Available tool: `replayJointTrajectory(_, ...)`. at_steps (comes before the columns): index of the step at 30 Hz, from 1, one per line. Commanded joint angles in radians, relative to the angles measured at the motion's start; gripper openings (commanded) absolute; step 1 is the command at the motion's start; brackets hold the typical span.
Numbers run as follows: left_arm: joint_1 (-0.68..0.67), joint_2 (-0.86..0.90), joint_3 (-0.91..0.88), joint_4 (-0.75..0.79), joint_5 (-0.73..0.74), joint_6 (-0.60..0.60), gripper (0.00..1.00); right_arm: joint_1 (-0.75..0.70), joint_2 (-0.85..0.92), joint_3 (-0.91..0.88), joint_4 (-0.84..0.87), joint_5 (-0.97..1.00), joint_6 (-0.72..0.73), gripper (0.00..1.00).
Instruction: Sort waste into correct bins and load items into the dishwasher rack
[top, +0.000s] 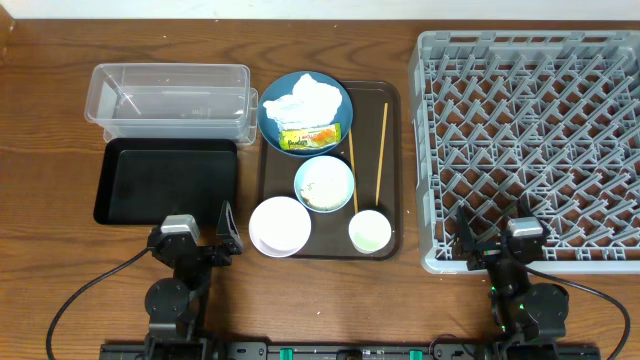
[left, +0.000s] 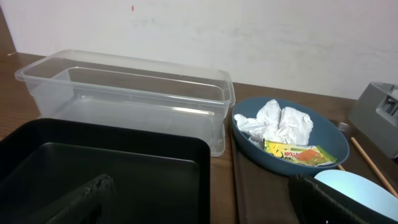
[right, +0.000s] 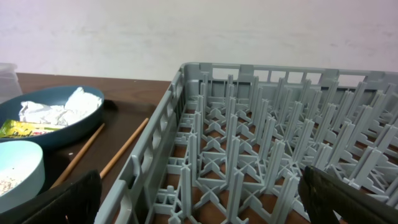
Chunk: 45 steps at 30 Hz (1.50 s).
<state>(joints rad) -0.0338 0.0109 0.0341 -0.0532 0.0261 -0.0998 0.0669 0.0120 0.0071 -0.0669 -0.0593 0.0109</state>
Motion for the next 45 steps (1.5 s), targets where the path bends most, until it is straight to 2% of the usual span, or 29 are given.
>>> replayJointTrajectory(1, 0.002, -0.006, -0.030, -0.016, -0.015, 0.013, 0.92, 0.013, -0.001, -0.002, -0.003, 0.003, -0.005, 0.99)
replayJointTrajectory(14, 0.002, -0.006, -0.030, -0.015, -0.015, 0.013, 0.91, 0.012, -0.001, -0.002, 0.017, 0.012, -0.005, 0.99)
replayJointTrajectory(20, 0.002, -0.006, -0.026, 0.010, -0.006, 0.013, 0.92, 0.012, -0.001, -0.002, 0.105, 0.014, -0.005, 0.99)
replayJointTrajectory(28, 0.002, 0.035, 0.065, 0.009, 0.088, 0.014, 0.91, 0.012, -0.001, 0.031, 0.194, -0.005, -0.005, 0.99)
replayJointTrajectory(32, 0.002, 0.133, 0.167, 0.005, 0.107, 0.032, 0.92, 0.012, 0.014, 0.098, 0.179, -0.005, -0.005, 0.99)
replayJointTrajectory(36, 0.002, 0.303, 0.318, -0.031, 0.159, 0.113, 0.92, 0.012, 0.075, 0.197, 0.146, -0.026, -0.009, 0.99)
replayJointTrajectory(45, 0.002, 0.780, 0.806, -0.326, 0.214, 0.175, 0.91, 0.012, 0.396, 0.507, 0.000, -0.122, -0.045, 0.99)
